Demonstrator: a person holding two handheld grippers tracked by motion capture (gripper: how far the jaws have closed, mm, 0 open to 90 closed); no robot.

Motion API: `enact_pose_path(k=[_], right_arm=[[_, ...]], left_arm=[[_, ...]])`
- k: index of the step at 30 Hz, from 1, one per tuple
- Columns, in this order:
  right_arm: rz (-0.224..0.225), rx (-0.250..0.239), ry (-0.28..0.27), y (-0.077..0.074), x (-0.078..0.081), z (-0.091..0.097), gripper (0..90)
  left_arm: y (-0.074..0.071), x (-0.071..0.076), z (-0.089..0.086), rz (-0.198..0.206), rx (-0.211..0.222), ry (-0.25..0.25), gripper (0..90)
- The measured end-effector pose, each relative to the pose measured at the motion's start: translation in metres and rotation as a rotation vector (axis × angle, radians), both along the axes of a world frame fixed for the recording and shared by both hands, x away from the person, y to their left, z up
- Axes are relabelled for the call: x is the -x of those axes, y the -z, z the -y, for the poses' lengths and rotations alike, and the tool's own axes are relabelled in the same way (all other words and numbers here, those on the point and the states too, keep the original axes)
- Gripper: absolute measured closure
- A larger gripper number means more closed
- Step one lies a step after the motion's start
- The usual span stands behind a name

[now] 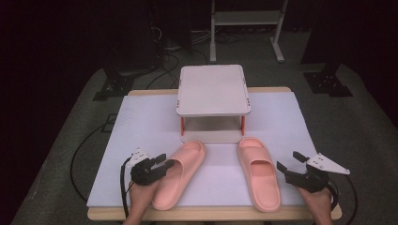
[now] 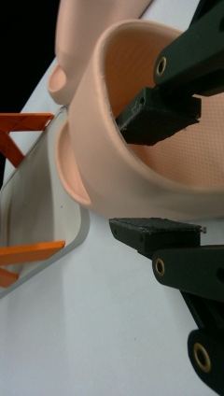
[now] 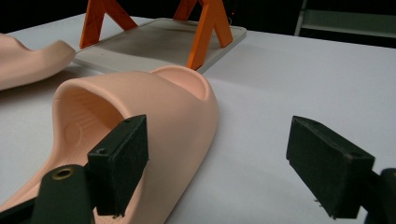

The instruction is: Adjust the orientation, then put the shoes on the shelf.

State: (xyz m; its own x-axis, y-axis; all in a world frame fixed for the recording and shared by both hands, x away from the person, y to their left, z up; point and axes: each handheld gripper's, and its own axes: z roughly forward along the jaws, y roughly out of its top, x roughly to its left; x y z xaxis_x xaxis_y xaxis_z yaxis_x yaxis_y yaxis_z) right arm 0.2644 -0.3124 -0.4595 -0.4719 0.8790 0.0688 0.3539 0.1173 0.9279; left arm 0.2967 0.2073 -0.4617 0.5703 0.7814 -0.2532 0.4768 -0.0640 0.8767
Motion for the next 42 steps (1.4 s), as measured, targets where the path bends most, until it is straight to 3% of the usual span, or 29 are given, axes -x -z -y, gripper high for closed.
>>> enact_pose_path(k=[3,17,25,42], right_arm=[[-0.004,-0.001,-0.004,0.0,0.0,-0.001,20.5],[-0.02,-0.028,-0.045,0.003,-0.002,-0.007,20.5],[-0.026,-0.004,-0.077,0.004,0.001,-0.012,20.6],[-0.049,0.039,-0.117,0.007,0.001,-0.025,22.9]], left_arm=[[0.001,-0.001,0.0,-0.001,0.008,0.018,50.7],[0.0,-0.003,0.007,0.001,-0.065,0.089,48.9],[-0.003,-0.004,0.01,0.014,-0.1,0.112,50.5],[-0.003,-0.004,0.009,0.019,-0.107,0.116,47.4]])
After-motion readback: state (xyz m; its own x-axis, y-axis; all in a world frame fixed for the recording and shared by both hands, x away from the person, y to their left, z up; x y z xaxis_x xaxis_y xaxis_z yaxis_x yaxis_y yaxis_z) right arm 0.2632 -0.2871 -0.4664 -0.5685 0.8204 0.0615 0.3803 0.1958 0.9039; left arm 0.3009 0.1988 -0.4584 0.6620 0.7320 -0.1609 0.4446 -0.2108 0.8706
